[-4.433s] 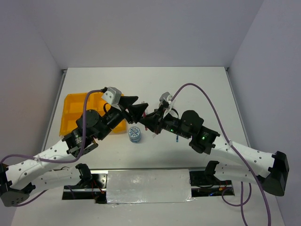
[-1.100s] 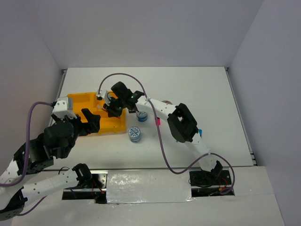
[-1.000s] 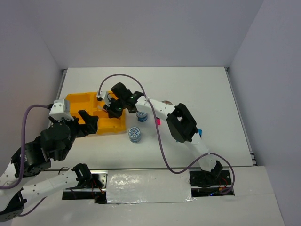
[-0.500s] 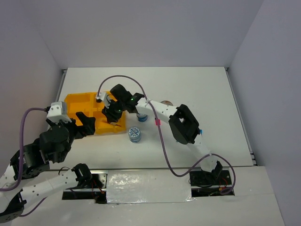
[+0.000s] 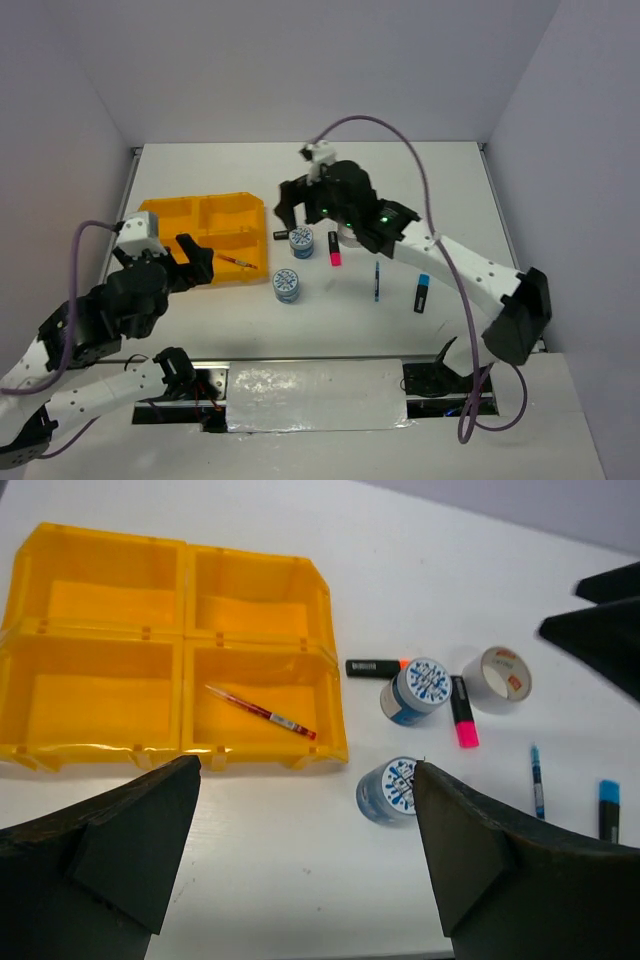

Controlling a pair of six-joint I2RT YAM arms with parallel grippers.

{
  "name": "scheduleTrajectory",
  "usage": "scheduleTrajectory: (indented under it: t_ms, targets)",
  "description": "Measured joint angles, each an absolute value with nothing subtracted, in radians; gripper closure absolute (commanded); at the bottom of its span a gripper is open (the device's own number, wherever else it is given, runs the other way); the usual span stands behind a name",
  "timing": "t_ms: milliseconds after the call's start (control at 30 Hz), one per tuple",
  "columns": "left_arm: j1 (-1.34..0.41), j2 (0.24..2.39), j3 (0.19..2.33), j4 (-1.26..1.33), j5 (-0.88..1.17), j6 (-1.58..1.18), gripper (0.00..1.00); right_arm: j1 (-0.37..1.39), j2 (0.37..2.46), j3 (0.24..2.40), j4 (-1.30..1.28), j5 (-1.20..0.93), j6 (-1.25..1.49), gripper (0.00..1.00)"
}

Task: Sort the stationery into containers
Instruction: Pick up the pen from the center of the board.

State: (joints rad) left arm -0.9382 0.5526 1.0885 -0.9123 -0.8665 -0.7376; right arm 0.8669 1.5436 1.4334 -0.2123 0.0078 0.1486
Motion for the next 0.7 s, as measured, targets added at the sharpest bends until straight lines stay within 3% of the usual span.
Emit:
scheduleTrajectory:
  t_ms: [133,267,700]
  targets:
    - [-0.938,0.662,1.074,-0.879,-0.818,-0.738,0.01,0.713,1.402,1.208,-0.228,0.15,0.327,0.0]
    - [-0.938,0.741,1.012,-0.8,-0.745,-0.732,0.01,0.64,1.399,1.036,-0.305,0.281,0.419,0.02]
    - [-0.938,0.828,0.966,-0.649,-0.569,-0.68,0.01,0.561,1.543,0.894,-0.364,0.316,0.537,0.35]
